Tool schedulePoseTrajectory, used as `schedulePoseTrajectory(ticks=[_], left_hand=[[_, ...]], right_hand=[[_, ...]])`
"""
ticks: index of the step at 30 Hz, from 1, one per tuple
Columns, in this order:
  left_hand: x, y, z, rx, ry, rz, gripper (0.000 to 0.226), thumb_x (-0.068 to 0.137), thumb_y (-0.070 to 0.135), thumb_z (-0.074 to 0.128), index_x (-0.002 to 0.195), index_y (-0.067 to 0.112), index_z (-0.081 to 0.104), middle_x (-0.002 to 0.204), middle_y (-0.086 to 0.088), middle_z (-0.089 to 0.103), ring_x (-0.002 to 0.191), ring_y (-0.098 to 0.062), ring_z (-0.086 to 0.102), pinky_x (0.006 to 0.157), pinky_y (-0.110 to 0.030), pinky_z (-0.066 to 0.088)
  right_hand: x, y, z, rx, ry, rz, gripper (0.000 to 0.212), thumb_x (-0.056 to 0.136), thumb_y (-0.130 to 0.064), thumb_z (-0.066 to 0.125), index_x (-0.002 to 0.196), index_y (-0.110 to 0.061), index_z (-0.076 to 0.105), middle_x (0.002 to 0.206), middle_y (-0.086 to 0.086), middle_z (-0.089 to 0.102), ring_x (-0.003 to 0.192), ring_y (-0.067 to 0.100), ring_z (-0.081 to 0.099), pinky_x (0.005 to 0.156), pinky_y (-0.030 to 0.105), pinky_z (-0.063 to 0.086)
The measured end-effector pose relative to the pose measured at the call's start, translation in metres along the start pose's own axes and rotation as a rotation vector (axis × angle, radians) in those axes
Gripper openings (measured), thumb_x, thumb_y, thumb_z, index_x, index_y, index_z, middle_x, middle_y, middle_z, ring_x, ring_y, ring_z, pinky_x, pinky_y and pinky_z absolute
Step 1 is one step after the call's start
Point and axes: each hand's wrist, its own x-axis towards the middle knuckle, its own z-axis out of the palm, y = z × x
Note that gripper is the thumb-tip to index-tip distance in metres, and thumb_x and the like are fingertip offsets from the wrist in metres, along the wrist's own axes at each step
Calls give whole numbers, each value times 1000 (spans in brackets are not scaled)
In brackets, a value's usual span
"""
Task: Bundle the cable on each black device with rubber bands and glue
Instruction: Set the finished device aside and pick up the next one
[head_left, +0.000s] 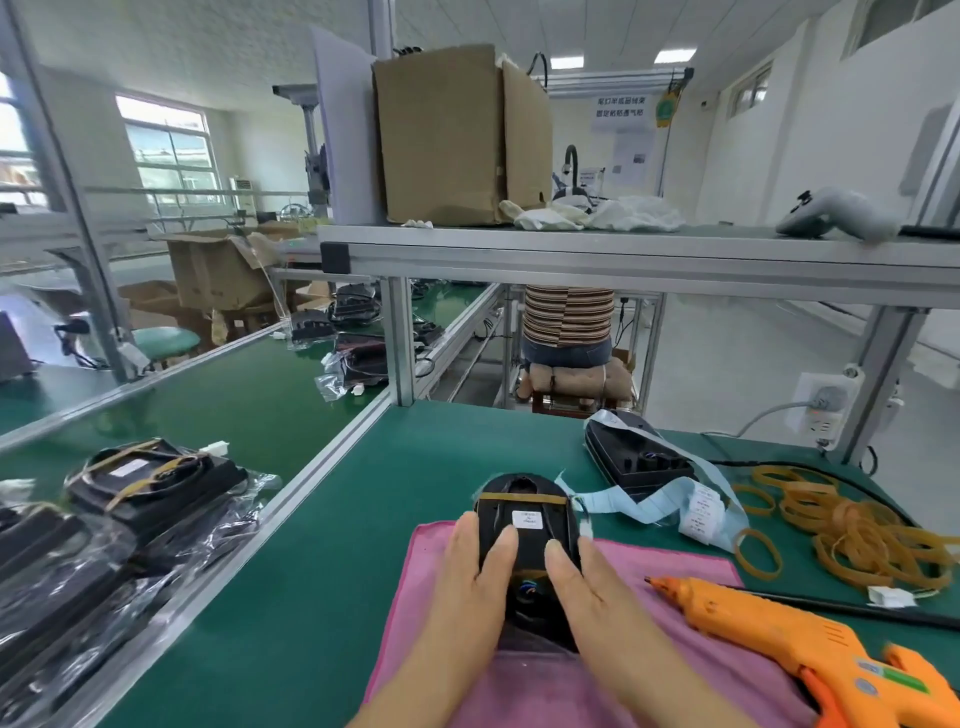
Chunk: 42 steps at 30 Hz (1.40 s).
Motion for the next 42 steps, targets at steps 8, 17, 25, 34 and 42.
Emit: schedulePoseTrajectory(ticks=[8, 17, 25, 34, 42], left_hand=[[14, 30, -69, 95, 237, 0, 74, 74, 71, 37, 135, 30, 47, 139, 12, 52, 132, -7, 45, 112, -43, 36], [45, 64, -170, 91, 621, 90, 84, 80, 58, 45, 153, 21, 28, 161, 6, 25, 148, -14, 24, 120, -46, 23], [73, 64, -236, 118, 916, 46, 75, 77, 54, 44, 138, 10, 45, 149, -9, 42, 134, -32, 43, 110, -57, 35], [92, 34, -268, 277, 1081, -172, 74, 98, 43, 43, 155, 4, 17, 165, -11, 6, 150, -35, 12, 120, -49, 16], [92, 18, -270, 511, 1027, -286, 80, 99, 49, 40, 152, -5, 15, 164, -16, -1, 151, -32, 0, 120, -54, 3]], right_hand=[[29, -79, 28, -63, -154, -132, 37, 98, -58, 34, 102, -22, 43, 92, -16, 54, 87, -16, 51, 69, 6, 34], [98, -181, 109, -144, -383, -329, 78, 93, -72, 25, 154, -22, 29, 161, -4, 28, 146, 14, 26, 118, 36, 20], [142, -232, 187, -44, -561, -329, 70, 97, -66, 29, 150, -21, 38, 160, 1, 29, 147, 21, 25, 111, 35, 22], [170, -229, 246, 40, -663, -229, 73, 93, -71, 31, 129, -17, 63, 148, 10, 47, 138, 27, 39, 112, 44, 25], [170, -207, 273, 10, -722, -137, 80, 84, -76, 35, 135, -19, 58, 148, 10, 48, 135, 27, 45, 116, 47, 28]])
